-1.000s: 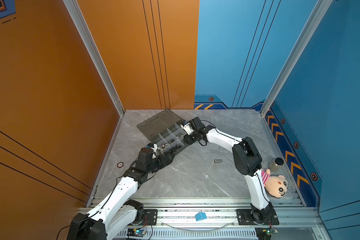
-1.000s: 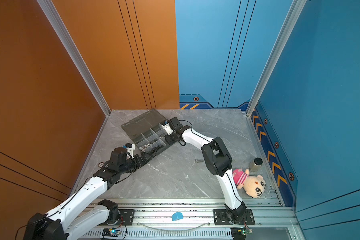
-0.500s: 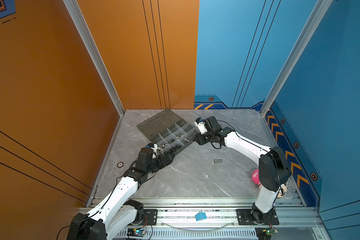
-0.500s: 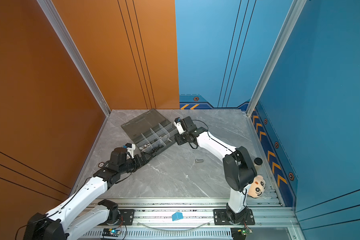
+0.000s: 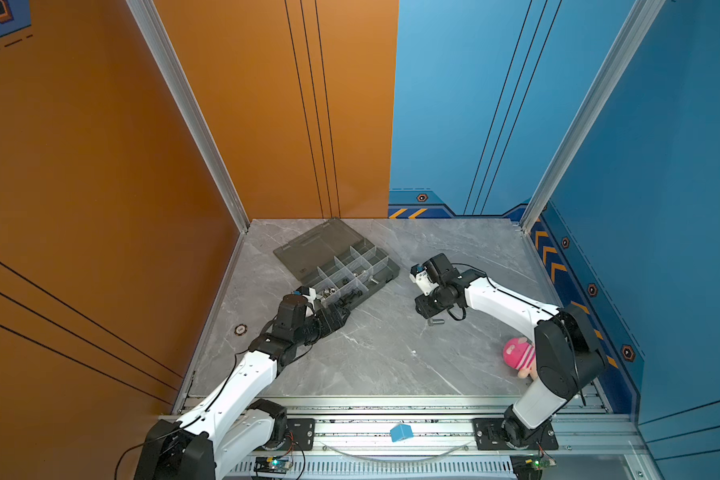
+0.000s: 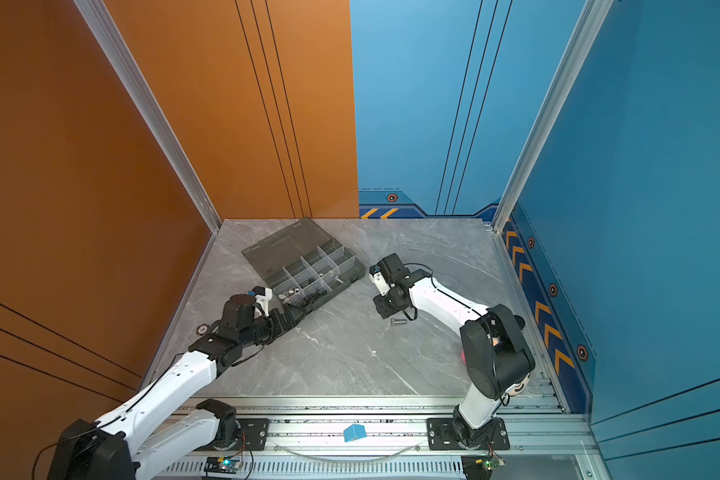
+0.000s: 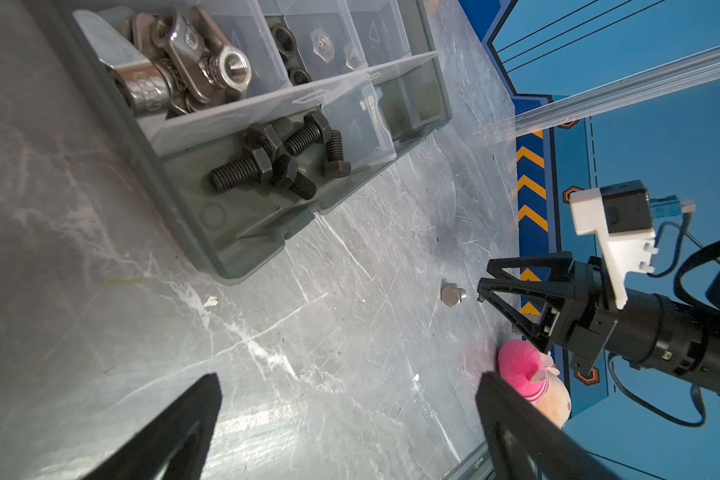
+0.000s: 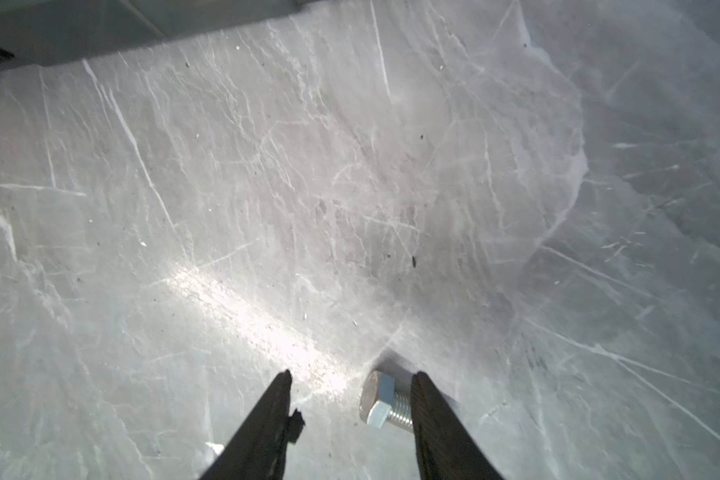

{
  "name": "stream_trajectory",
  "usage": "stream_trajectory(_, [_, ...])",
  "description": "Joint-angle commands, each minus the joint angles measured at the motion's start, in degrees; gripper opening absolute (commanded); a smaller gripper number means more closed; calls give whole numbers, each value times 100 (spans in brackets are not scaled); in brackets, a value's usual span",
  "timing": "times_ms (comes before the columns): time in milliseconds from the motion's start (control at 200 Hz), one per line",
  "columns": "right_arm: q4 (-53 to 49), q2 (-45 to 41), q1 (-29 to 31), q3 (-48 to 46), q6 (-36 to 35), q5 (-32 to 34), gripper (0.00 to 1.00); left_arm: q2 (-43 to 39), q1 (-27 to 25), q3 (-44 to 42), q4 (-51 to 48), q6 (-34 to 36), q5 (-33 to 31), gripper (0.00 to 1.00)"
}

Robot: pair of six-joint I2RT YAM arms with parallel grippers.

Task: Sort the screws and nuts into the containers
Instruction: 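Move the right gripper back down over the other silver bolt on the table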

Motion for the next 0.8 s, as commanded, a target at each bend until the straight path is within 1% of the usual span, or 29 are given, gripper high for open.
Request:
stream_trajectory(0, [-558, -206, 40, -219, -598, 207, 49, 41, 53, -24, 65, 33, 131, 98])
stream_trajectory(50, [-533, -293, 88, -345, -907, 263, 49, 37, 55, -26, 60, 28, 132, 98])
stream_trajectory(100, [-450, -364, 74, -425, -1054, 296, 49, 39, 58, -22, 56, 41, 135, 97])
stream_trajectory(200, [-290, -456, -97, -522, -1312, -169, 49, 46, 60, -11, 48, 38, 150, 97])
stream_trajectory(295, [-312, -423, -124, -528, -1656, -114, 49, 55, 58, -1, 46, 46, 154, 98])
stream_trajectory(365, [-374, -310, -161, -469, -1848, -12, 49, 55, 60, -12, 53, 46, 146, 98])
stream_trajectory(556, [-697, 174, -325, -269, -2329, -52, 49, 71, 61, -28, 71, 38, 161, 97])
stream_trajectory(696, [-854, 453, -460, -153, -2475, -215, 49, 55, 65, -28, 39, 49, 139, 98])
stream_trajectory(796, [-873, 617, -504, -99, -2533, -161, 49, 66, 66, -15, 36, 55, 133, 98])
